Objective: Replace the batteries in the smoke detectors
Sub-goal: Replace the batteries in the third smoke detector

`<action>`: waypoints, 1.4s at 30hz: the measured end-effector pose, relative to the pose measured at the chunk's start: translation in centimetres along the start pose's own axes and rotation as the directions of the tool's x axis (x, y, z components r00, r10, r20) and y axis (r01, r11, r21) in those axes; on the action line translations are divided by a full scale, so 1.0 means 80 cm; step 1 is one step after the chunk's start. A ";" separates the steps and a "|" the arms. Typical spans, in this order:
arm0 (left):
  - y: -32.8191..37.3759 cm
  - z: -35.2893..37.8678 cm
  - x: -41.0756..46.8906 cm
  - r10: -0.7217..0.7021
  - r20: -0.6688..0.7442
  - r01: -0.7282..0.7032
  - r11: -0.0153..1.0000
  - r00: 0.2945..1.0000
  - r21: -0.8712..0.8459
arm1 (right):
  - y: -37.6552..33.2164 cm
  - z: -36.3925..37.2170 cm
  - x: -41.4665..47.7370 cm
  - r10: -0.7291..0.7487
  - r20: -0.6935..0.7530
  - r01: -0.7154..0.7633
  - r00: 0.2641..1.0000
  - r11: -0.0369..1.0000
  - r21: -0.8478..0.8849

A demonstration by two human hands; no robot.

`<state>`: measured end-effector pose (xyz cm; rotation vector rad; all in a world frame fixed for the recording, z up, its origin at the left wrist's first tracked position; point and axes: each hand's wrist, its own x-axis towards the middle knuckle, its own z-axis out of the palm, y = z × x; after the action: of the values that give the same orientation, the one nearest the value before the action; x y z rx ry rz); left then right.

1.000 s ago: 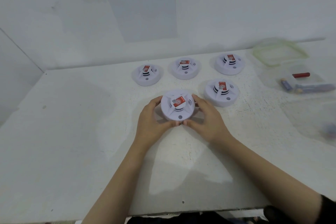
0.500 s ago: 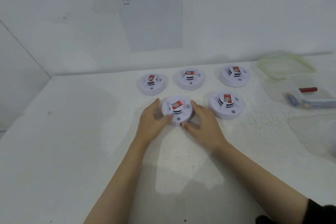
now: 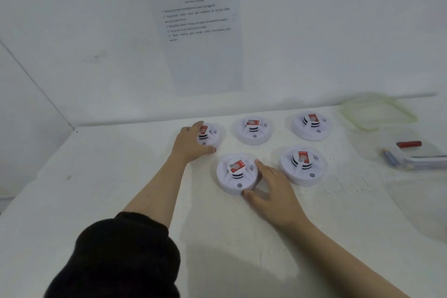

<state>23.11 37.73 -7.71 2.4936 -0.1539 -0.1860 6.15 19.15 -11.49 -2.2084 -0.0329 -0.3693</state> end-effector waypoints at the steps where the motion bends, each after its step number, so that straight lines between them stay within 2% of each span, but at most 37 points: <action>1: -0.001 -0.001 0.002 -0.002 -0.014 0.002 1.000 1.000 0.005 | 0.000 0.000 0.000 0.003 -0.001 -0.003 1.000 1.000 0.001; 3: 0.000 -0.005 -0.001 -0.024 -0.016 0.023 0.999 1.000 -0.039 | 0.000 -0.002 0.001 0.001 0.007 -0.001 1.000 1.000 0.008; 7: -0.011 -0.016 -0.014 -0.016 0.000 0.016 0.965 1.000 -0.262 | -0.001 -0.003 0.001 0.003 0.029 -0.004 1.000 1.000 0.030; 11: -0.008 -0.032 -0.043 0.075 -0.021 -0.076 0.863 0.997 -0.499 | 0.003 0.001 0.002 0.005 0.015 -0.005 1.000 0.999 0.042; 16: -0.001 -0.046 -0.088 0.114 -0.038 -0.113 0.786 0.993 -0.607 | 0.001 0.002 -0.002 -0.048 0.010 0.047 0.999 0.996 0.075; 20: 0.000 -0.041 -0.124 0.203 0.003 -0.133 0.651 0.979 -0.748 | -0.009 0.000 -0.013 -0.104 -0.110 0.118 0.988 0.985 0.127; 23: 0.004 -0.028 -0.147 0.301 0.047 -0.141 0.574 0.952 -0.807 | -0.031 -0.005 -0.020 -0.026 -0.216 0.094 0.976 0.947 0.308; 25: 0.010 -0.021 -0.158 0.353 0.101 -0.112 0.534 0.930 -0.838 | -0.051 -0.013 -0.021 0.091 -0.171 0.008 0.981 0.862 0.507; 26: 0.014 -0.018 -0.163 0.367 0.116 -0.104 0.528 0.923 -0.843 | -0.061 -0.018 -0.020 0.147 -0.092 -0.060 0.985 0.786 0.615; 29: 0.021 -0.011 -0.174 0.383 0.130 -0.110 0.545 0.915 -0.831 | -0.078 -0.036 -0.016 0.182 0.207 -0.273 0.961 0.514 0.813; 31: 0.022 -0.008 -0.179 0.386 0.123 -0.131 0.567 0.914 -0.813 | -0.080 -0.046 -0.013 0.145 0.280 -0.315 0.949 0.451 0.835; 33: 0.022 -0.007 -0.183 0.400 0.107 -0.174 0.602 0.910 -0.779 | -0.078 -0.053 -0.011 0.131 0.301 -0.326 0.945 0.460 0.826; 38: 0.019 0.002 -0.196 0.377 0.081 -0.222 0.691 0.923 -0.688 | -0.072 -0.062 -0.015 0.118 0.320 -0.324 0.940 0.603 0.729; 42: 0.027 0.010 -0.206 0.368 0.024 -0.289 0.767 0.929 -0.573 | -0.077 -0.062 -0.022 0.071 0.330 -0.291 0.941 0.663 0.690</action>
<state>6.60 38.07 -5.48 1.8235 -0.5168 -0.2161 2.30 19.28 -4.38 -1.4115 -0.0921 0.0835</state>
